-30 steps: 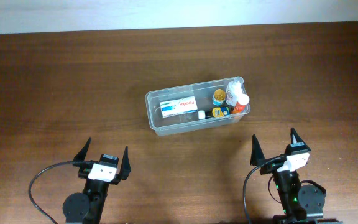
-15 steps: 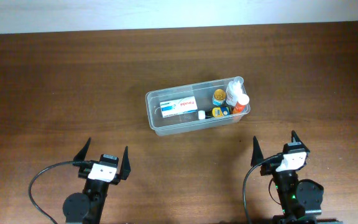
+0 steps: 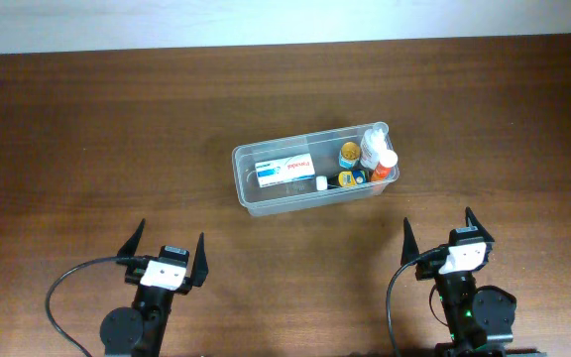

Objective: Pack container

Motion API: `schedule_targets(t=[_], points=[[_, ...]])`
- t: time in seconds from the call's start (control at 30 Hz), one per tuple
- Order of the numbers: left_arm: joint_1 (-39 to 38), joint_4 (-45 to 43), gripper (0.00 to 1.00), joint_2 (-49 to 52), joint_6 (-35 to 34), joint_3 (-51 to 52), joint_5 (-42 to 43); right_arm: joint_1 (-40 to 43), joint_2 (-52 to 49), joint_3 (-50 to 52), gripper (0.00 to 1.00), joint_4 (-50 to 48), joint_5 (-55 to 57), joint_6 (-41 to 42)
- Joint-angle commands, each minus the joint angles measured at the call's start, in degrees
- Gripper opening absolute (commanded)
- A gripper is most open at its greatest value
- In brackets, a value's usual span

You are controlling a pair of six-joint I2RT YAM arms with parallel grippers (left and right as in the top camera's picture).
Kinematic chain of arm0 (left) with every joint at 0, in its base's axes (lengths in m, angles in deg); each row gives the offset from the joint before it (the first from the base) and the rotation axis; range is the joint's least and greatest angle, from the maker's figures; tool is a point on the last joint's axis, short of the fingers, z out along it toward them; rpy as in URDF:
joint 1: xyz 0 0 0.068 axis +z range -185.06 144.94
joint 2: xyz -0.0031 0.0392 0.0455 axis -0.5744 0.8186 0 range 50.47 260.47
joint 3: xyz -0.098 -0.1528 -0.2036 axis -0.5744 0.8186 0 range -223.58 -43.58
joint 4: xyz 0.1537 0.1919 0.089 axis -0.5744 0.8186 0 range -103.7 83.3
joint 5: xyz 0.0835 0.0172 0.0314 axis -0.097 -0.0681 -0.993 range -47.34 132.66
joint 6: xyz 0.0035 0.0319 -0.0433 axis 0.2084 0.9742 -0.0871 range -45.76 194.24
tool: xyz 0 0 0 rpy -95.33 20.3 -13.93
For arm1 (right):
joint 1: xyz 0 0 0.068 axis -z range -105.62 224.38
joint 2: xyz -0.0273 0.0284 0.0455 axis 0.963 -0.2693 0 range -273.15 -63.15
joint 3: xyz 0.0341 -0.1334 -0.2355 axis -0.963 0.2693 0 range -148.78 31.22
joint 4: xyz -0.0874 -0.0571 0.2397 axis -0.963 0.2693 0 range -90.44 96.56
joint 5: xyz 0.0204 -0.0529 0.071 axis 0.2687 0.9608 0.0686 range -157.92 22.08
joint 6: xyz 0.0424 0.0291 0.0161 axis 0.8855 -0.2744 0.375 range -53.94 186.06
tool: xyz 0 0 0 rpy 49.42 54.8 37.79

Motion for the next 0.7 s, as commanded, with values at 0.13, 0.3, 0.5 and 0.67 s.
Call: schedule_targets(t=[0.13,0.3,0.5,0.67], points=[[0.3,-0.1,0.99,-0.5,-0.3,0.5,-0.6,1.1,0.5,0.4,0.98,0.2,0.3,-0.5],[0.3,-0.1,1.00,-0.5,-0.3,0.5,-0.6,1.2,0.5,0.4,0.98,0.2,0.3,-0.5],[0.3,-0.1,0.99,-0.5,-0.3,0.5,-0.6,1.2,0.5,0.4,0.98,0.2,0.3,-0.5],[0.3,-0.1,0.99,-0.5,-0.3,0.5,-0.6,1.2,0.5,0.4,0.98,0.2,0.3,-0.5]])
